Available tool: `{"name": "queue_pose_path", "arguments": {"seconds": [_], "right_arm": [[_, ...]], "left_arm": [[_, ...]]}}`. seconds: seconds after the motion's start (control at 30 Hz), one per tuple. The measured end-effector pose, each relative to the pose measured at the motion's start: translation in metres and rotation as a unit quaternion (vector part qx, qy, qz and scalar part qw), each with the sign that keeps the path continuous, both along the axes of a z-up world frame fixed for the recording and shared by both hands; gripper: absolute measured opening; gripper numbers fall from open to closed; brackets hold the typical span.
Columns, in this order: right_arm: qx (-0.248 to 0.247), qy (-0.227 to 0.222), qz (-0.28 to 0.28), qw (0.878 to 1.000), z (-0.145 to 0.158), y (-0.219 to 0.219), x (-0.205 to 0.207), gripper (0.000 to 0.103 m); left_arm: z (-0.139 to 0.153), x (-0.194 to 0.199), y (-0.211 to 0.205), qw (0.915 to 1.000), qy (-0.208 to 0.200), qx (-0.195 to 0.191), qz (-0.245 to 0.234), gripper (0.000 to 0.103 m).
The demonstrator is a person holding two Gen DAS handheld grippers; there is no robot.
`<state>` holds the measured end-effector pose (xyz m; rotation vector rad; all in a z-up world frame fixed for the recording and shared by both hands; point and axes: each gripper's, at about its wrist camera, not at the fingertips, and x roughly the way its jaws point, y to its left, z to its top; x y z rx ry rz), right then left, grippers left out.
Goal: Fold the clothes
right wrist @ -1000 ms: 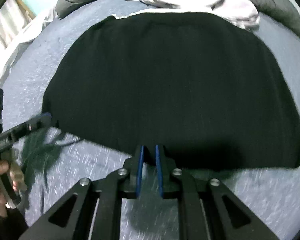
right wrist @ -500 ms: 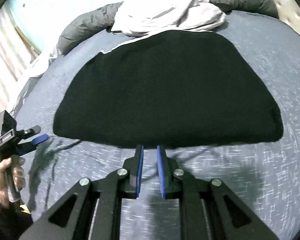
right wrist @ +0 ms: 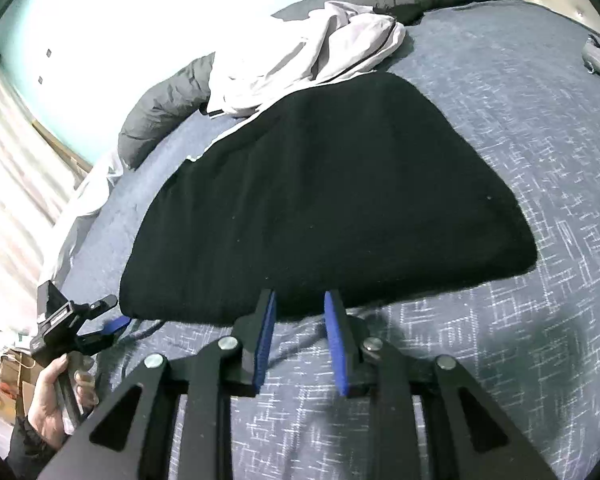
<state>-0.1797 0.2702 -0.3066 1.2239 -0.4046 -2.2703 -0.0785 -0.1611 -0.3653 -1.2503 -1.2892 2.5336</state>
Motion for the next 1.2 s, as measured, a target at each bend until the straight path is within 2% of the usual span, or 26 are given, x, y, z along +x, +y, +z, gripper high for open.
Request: {"name": "queue_pose_path", "arguments": {"seconds": [0.27,0.37,0.4,0.43,0.47,0.6,0.77,0.93,1.2], "right_arm": [[-0.016,-0.010,-0.012,1.000,-0.011,0.008,-0.001,0.026],[-0.021,-0.006,-0.014,1.000,-0.011,0.010,-0.001,0.026],[-0.022,-0.006,-0.015,1.000,-0.011,0.010,-0.001,0.026],[-0.024,-0.005,-0.017,1.000,-0.011,0.011,-0.002,0.026],[-0.026,-0.005,-0.019,0.999,-0.011,0.011,-0.002,0.026],[-0.028,-0.006,-0.023,0.999,-0.012,0.016,-0.004,0.026],[-0.036,-0.014,-0.044,0.998,-0.016,0.027,-0.006,0.027],[-0.043,-0.019,-0.045,0.998,-0.018,0.029,-0.007,0.027],[-0.046,-0.016,-0.049,0.998,-0.017,0.033,-0.007,0.027]], "left_arm": [[-0.005,-0.017,-0.002,0.9984,0.021,0.027,0.046,0.067],[-0.004,-0.020,-0.001,0.9981,0.026,0.025,0.050,0.066],[-0.004,-0.020,-0.001,0.9981,0.028,0.024,0.050,0.057],[-0.003,-0.020,0.000,0.9980,0.030,0.023,0.050,0.041],[-0.002,-0.020,0.000,0.9980,0.030,0.019,0.052,0.034],[0.004,-0.018,0.004,0.9980,0.036,0.005,0.051,0.023],[0.010,-0.019,0.005,0.9979,0.050,0.004,0.041,0.022],[-0.003,-0.017,-0.003,0.9972,0.043,0.038,0.047,0.022],[0.026,-0.020,0.010,0.9962,0.082,0.021,0.018,0.018]]}}
